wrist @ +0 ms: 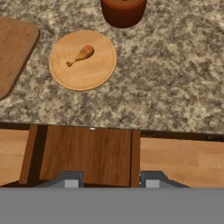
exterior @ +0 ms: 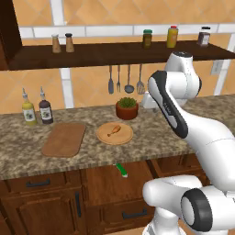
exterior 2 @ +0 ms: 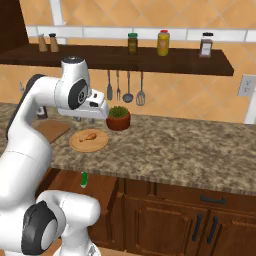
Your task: Pick up the knife from the drawer and place it on the cutting board. Then place the meat from the plate to the cutting board.
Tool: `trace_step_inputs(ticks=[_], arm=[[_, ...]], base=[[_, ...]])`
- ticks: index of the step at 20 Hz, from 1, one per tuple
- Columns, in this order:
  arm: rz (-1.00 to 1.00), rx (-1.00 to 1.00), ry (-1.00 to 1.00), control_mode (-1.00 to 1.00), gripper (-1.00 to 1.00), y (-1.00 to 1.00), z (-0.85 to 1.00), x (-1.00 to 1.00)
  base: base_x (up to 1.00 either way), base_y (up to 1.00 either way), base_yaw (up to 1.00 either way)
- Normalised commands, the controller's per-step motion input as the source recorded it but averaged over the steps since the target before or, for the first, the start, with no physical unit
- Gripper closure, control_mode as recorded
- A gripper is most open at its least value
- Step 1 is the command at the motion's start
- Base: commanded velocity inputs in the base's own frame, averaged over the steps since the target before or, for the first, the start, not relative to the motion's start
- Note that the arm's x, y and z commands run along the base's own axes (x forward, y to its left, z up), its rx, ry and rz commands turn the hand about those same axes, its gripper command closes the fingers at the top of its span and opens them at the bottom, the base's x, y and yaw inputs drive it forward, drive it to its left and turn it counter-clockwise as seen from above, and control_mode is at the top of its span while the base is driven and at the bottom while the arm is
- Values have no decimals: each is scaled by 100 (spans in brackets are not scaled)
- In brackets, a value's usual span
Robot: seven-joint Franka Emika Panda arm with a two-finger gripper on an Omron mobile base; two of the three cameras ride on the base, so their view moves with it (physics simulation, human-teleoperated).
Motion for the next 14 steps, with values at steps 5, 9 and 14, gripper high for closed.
trace_step_inputs(ticks=[5,9,14], arm=[[0,0,0,100,-100,0,0,0],[0,0,0,100,-100,0,0,0],[0,0,0,100,-100,0,0,0]], base=[[-20,38,-2],[-30,94,-23],[-39,55,-58]])
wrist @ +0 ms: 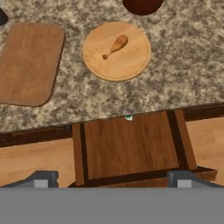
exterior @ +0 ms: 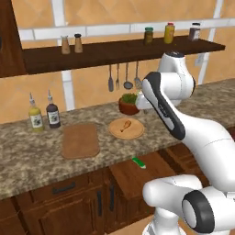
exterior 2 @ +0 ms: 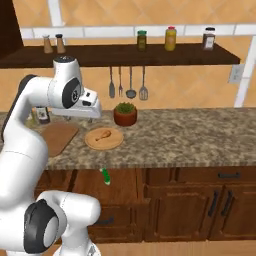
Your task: Pick up the knife from the drawer and place it on the cutting board. Then place the meat from the plate to the cutting board.
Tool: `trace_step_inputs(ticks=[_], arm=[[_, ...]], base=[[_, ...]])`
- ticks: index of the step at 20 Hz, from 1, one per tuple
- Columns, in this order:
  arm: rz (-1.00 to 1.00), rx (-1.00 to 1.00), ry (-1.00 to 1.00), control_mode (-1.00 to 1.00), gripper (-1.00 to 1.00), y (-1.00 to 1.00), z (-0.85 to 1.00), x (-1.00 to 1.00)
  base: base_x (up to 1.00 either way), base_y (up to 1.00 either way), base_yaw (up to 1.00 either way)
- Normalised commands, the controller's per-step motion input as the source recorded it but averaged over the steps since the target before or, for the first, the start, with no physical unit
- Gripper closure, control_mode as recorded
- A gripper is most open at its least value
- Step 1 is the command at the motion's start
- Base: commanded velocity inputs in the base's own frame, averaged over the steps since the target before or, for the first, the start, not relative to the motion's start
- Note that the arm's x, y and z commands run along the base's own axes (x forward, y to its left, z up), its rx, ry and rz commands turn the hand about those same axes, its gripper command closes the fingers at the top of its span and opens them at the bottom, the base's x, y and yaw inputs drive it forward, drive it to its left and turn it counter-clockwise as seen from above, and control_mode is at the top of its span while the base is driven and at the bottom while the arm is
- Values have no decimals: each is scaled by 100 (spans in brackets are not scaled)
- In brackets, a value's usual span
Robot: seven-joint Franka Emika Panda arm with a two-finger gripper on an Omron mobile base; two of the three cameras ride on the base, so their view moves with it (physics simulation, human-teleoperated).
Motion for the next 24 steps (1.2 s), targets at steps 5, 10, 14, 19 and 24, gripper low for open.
trace_step_inputs(ticks=[5,10,14,19,24], arm=[[0,0,0,100,-100,0,0,0],[0,0,0,100,-100,0,0,0],[0,0,0,100,-100,0,0,0],[0,0,0,100,-100,0,0,0],[0,0,0,100,-100,0,0,0]], base=[[-2,54,-70],[-15,44,-74],[-34,53,-68],[-61,66,-60],[-34,85,-51]])
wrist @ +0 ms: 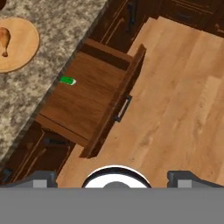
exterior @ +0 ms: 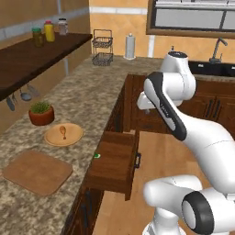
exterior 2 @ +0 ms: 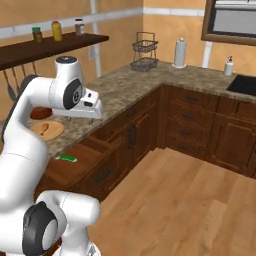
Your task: Pick up the knife from the drawer and place it on the cutting board. Then place the meat from the plate to the cutting board.
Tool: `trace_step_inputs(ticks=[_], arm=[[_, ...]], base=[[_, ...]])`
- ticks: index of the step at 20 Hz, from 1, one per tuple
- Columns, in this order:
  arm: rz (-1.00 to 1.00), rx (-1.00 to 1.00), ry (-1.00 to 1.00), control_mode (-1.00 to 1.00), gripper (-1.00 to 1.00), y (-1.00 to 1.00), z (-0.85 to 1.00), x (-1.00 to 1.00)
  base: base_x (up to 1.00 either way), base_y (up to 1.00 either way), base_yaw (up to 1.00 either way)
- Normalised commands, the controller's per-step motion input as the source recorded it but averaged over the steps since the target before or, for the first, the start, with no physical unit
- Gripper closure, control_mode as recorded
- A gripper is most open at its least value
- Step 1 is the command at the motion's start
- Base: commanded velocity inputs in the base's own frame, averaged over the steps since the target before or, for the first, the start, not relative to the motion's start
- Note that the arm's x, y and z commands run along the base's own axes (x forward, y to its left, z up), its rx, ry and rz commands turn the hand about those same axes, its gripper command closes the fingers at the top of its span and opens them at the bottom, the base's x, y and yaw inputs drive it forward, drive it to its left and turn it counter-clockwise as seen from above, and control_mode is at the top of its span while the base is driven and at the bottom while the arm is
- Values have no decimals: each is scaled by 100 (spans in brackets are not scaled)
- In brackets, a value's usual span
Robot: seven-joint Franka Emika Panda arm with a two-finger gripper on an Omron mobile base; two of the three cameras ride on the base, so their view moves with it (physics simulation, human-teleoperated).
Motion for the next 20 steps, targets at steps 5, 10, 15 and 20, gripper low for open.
trace_step_inputs(ticks=[5,10,15,20], arm=[[0,0,0,100,-100,0,0,0],[0,0,0,-100,-100,0,0,3],[13,0,9,-100,-100,-10,-40,21],[46,-7,11,-100,-100,-22,-95,14]], base=[[15,90,-32],[35,9,0],[0,0,0],[0,0,0]])
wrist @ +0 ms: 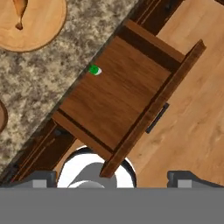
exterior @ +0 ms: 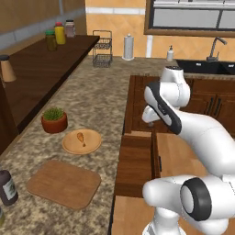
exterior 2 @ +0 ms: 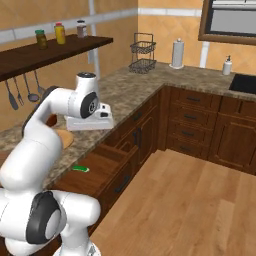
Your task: Pick up the knife from the drawer and place it on the cutting board. Then place the meat from the plate to the cutting board.
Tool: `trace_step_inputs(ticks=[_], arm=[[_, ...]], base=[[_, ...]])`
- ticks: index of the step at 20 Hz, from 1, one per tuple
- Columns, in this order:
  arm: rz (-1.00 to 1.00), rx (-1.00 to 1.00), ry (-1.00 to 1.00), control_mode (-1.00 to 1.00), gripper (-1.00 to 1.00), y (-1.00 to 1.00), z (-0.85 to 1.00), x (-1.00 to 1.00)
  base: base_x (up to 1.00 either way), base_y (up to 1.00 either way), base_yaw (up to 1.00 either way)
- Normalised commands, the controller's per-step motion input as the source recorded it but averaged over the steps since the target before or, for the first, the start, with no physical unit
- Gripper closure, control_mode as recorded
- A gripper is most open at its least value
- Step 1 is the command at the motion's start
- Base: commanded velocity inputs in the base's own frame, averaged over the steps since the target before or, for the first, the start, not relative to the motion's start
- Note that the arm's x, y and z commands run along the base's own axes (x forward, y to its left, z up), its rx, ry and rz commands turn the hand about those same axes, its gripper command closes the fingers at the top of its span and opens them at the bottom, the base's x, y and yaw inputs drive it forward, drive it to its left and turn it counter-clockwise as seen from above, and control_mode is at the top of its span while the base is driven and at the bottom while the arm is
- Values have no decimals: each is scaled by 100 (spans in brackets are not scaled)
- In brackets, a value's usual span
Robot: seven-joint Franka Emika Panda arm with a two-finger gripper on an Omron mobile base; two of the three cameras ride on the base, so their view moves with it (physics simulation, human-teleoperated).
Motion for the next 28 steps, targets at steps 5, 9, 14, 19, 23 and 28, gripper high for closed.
trace_step_inputs(ticks=[5,9,14,19,23,28], arm=[[-28,1,12,-100,-100,-58,-64,0],[-71,2,17,-100,-100,-4,-76,19],[-38,17,17,-100,-100,-3,-73,26],[-27,8,23,-100,-100,-10,-97,32],[-19,0,21,-100,-100,0,-93,49],[-7,0,12,-100,-100,0,-50,35]], base=[[0,0,0],[0,0,0],[0,0,0],[0,0,0],[0,0,0],[0,0,0]])
